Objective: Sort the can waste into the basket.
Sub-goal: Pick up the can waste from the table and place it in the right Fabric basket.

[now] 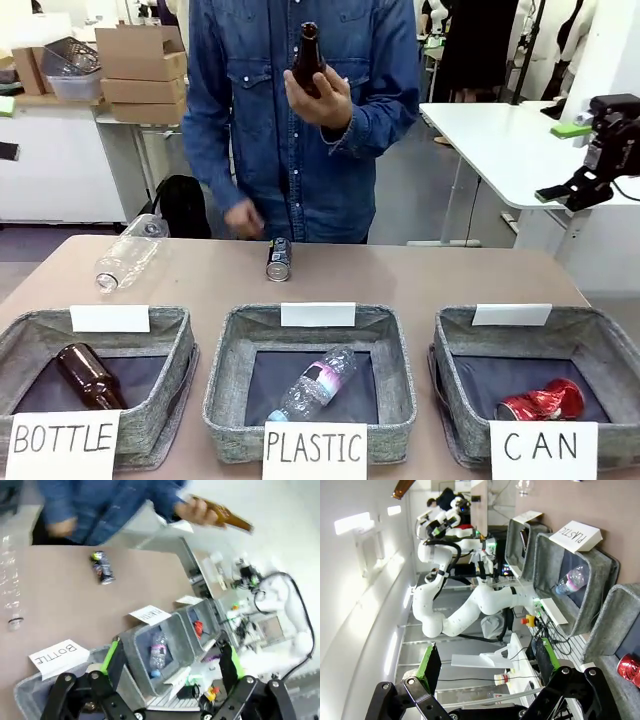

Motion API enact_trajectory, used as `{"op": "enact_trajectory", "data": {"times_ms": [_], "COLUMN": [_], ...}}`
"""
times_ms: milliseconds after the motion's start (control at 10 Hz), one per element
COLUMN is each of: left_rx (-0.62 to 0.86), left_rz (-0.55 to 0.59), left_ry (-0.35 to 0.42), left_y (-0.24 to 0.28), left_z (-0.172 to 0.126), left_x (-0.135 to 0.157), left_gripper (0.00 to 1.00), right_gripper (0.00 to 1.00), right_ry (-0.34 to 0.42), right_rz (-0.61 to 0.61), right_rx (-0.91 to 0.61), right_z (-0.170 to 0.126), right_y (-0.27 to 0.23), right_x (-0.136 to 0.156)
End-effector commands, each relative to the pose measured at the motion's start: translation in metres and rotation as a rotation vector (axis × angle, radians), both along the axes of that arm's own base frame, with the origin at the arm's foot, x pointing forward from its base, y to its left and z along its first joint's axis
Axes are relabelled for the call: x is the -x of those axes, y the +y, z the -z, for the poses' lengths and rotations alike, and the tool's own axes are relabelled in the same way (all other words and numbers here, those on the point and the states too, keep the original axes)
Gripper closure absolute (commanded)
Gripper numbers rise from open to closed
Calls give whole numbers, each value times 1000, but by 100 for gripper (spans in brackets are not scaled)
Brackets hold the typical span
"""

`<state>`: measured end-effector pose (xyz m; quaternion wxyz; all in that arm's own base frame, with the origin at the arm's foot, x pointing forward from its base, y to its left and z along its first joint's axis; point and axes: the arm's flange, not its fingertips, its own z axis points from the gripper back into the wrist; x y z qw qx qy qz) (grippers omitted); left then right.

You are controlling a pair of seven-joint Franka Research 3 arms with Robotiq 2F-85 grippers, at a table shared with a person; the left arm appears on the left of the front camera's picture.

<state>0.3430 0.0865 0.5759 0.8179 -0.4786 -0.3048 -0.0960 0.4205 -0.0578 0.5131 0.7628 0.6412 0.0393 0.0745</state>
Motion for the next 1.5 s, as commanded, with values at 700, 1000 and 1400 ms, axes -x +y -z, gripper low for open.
{"op": "enact_trajectory", "data": {"times_ms": [700,1000,1400], "left_rx": [170,180,172], "left_rz": [9,15,69], "left_ry": [-37,-54,-32], "left_y": [127,147,127], "left_z": [-57,-57,-51], "left_x": [25,54,43], "left_gripper": [0,0,0], "right_gripper": [0,0,0], "right_ry": [-18,-18,-18], "right_rz": [-18,-18,-18], "right_rx": [0,0,0], "right_z": [-1,-1,-1], "right_y": [-3,-3,-3], "right_x": [1,1,1]}}
